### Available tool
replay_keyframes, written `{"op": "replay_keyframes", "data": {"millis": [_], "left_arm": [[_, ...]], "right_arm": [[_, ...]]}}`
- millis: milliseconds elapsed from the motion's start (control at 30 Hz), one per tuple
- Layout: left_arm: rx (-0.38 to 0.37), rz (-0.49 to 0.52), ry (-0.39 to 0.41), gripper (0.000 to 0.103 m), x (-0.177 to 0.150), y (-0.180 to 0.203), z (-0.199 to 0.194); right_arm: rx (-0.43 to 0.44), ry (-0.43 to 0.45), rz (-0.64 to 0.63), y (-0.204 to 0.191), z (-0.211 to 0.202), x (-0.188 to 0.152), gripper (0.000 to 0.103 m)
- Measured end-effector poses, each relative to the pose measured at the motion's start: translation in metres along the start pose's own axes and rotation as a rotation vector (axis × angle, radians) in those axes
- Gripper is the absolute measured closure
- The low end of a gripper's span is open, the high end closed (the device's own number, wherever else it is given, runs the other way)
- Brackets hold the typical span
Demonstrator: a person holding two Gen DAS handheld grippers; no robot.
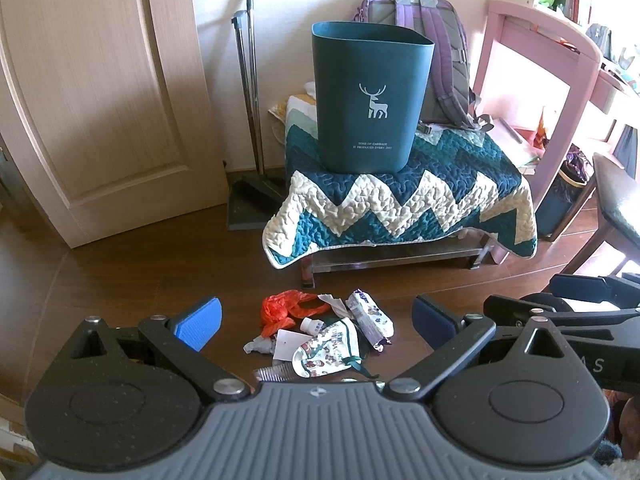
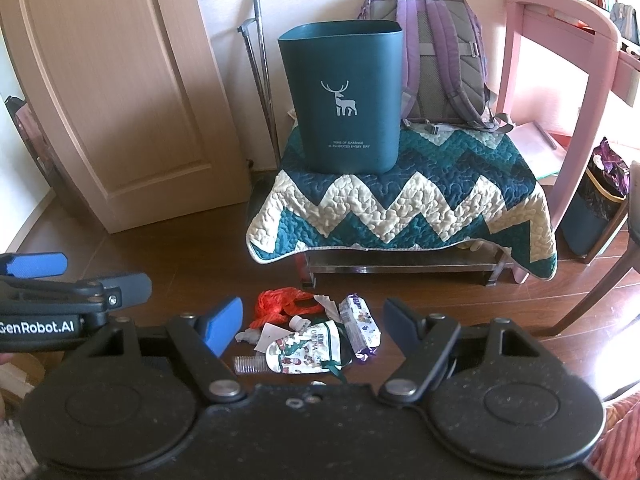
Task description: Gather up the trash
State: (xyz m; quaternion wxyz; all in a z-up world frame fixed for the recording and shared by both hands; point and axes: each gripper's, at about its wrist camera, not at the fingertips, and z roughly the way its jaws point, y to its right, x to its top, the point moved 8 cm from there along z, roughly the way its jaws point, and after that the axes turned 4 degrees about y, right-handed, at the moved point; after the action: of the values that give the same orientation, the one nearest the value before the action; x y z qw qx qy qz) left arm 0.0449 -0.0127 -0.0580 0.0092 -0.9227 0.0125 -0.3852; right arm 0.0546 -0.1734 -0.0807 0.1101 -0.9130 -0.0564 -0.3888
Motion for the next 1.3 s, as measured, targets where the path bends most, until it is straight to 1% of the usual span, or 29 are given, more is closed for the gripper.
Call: {"op": "replay_keyframes", "data": {"millis": [633, 767, 900, 1000, 1067, 1167, 1300], "left_arm": [[-0.008, -0.007, 0.002, 0.001, -0.001, -0.003, 0.003], [-0.015, -0.032, 0.005, 0.001, 0.001, -0.01, 0.01], [-0.014, -0.091, 0.011, 0.001, 0.007, -0.025, 0.026], [-0.023, -0.14, -0.004, 0.001, 0.011, -0.039, 0.047], [-0.022, -0.138, -0.009, 0.001, 0.013, -0.047, 0.065], [-0.007, -0.054, -0.015, 0.001, 0.017, -0.053, 0.099], [-0.046, 0.068, -0.024, 0.001, 0.023, -0.056, 0.151]], "right_arm": [[-0.007, -0.002, -0.009, 0.0, 0.002, 0.001, 0.026], [-0.014, -0.014, -0.029, 0.0, 0.004, 0.004, 0.026], [-0.036, -0.025, -0.053, 0.006, 0.013, 0.009, 0.026], [-0.034, -0.051, -0.065, 0.014, 0.031, 0.013, 0.026], [-0.028, -0.086, -0.061, 0.021, 0.051, 0.014, 0.026], [-0.028, -0.133, -0.048, 0.034, 0.088, 0.016, 0.026], [-0.001, -0.162, -0.057, 0.051, 0.148, 0.021, 0.026]]}}
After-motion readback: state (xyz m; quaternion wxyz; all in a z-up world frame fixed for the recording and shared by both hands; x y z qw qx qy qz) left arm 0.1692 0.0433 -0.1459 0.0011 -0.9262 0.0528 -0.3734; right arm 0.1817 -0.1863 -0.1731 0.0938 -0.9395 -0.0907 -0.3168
